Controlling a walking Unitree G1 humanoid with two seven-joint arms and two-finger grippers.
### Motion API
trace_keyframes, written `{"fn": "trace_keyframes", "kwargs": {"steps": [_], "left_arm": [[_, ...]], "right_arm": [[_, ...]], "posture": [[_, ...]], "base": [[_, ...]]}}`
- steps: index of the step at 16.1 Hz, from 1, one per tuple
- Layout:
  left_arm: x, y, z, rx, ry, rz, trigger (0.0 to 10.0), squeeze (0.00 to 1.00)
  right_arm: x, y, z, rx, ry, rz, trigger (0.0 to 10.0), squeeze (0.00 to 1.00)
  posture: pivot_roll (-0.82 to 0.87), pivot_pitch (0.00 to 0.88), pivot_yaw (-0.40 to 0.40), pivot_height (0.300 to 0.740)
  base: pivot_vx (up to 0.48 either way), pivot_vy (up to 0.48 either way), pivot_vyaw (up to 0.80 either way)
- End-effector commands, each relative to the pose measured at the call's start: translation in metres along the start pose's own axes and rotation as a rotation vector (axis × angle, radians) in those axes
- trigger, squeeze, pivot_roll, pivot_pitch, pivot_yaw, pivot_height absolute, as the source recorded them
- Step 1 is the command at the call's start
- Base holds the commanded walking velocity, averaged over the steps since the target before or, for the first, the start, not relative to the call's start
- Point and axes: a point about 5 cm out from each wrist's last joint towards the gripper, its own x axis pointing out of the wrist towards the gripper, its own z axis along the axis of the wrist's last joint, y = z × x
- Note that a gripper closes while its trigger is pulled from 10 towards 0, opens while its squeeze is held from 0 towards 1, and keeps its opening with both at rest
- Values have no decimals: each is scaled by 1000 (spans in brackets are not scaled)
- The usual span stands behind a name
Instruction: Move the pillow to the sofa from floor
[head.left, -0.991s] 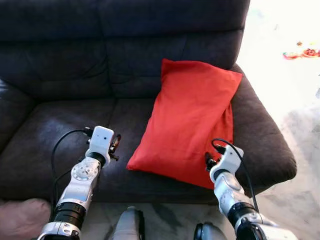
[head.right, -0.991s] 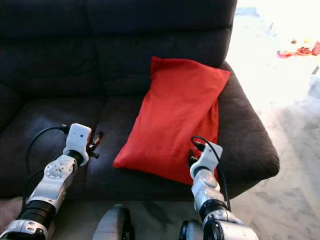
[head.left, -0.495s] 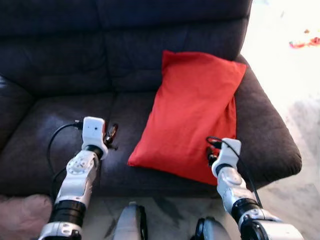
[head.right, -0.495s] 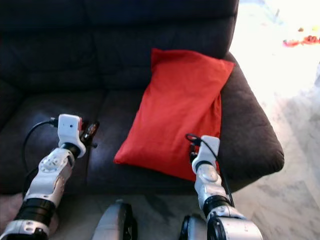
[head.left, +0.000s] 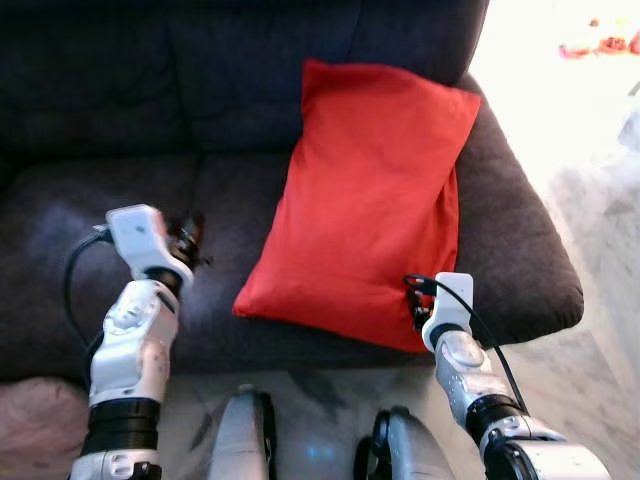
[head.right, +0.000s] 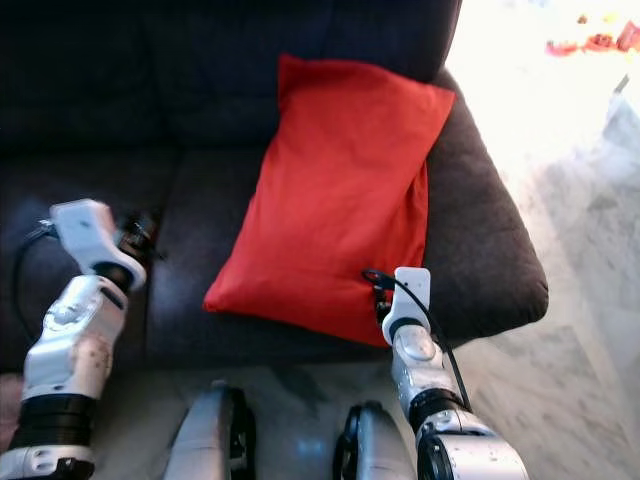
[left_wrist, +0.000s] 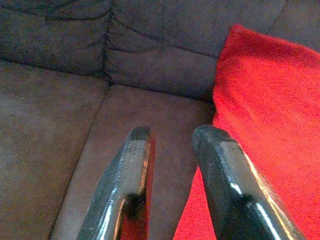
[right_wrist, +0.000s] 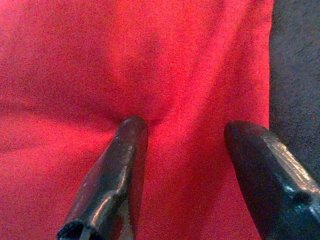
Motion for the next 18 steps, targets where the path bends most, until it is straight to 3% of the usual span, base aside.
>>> {"fn": "trace_keyframes", "kwargs": {"steps": [1, 7, 8, 9, 18], "left_arm": [[-5, 2, 3, -13, 7, 14, 10000, 0], [-10, -5, 20, -69, -22, 29, 10000, 0], [-10, -5, 20, -72, -20, 29, 10000, 0], [-9, -7, 20, -75, -17, 30, 10000, 0], [4, -10, 25, -124, -13, 28, 10000, 0]], "right_arm": [[-2, -2, -8, -11, 32, 2, 10000, 0], [-2, 4, -5, 174, -7, 44, 10000, 0], [-2, 5, -5, 183, -9, 53, 2902, 0], [-2, 7, -4, 173, -15, 63, 0, 0], [-3, 3, -5, 197, -30, 59, 0, 0]], "posture": [[118, 303, -4, 657], [122, 323, -17, 657], [122, 320, -18, 657], [120, 309, -18, 657], [104, 250, 4, 657]], "base": [[0, 0, 0], [0, 0, 0], [0, 0, 0], [0, 0, 0], [0, 0, 0]]}}
